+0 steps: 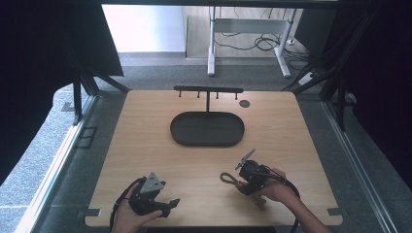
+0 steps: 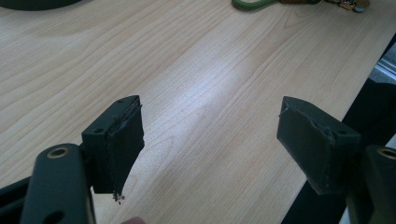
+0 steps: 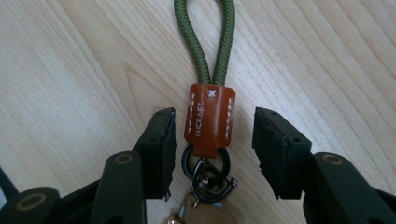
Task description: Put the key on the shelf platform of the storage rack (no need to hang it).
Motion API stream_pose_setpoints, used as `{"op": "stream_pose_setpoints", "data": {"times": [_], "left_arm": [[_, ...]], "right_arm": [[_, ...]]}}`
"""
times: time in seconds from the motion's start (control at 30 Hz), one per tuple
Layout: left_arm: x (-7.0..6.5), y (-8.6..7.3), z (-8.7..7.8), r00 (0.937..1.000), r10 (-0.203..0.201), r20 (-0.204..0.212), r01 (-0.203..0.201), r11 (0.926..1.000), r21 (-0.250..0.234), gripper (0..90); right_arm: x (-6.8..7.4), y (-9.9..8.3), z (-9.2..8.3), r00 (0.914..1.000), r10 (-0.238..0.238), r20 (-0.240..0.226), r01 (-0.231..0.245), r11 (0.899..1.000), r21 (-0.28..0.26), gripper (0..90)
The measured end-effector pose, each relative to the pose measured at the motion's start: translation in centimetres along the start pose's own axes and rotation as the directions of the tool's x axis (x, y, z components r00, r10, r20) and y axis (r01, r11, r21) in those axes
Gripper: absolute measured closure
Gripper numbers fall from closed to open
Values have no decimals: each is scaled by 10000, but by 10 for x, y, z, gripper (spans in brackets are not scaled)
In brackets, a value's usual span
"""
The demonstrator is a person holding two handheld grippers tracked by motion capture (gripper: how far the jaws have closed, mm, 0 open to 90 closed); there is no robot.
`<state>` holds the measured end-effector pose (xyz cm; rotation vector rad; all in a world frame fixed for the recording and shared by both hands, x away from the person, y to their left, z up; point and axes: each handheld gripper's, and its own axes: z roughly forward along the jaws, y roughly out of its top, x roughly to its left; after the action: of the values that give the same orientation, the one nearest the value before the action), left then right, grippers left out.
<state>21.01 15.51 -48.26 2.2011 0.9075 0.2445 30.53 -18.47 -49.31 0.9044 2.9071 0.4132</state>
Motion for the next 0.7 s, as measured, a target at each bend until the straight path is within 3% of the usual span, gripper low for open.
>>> {"op": "stream_pose_setpoints", "data": {"times": [0.33, 0.7], "left_arm": [[2, -1, -2, 10000, -39, -89, 39, 10000, -62, 234], [1, 0, -1, 10000, 26, -82, -26, 10000, -15, 234]], "right_arm": [[2, 5, 10, 9999, -152, 73, 150, 9996, 253, 548], [1, 6, 10, 9999, -137, 20, 136, 9994, 305, 652]]}}
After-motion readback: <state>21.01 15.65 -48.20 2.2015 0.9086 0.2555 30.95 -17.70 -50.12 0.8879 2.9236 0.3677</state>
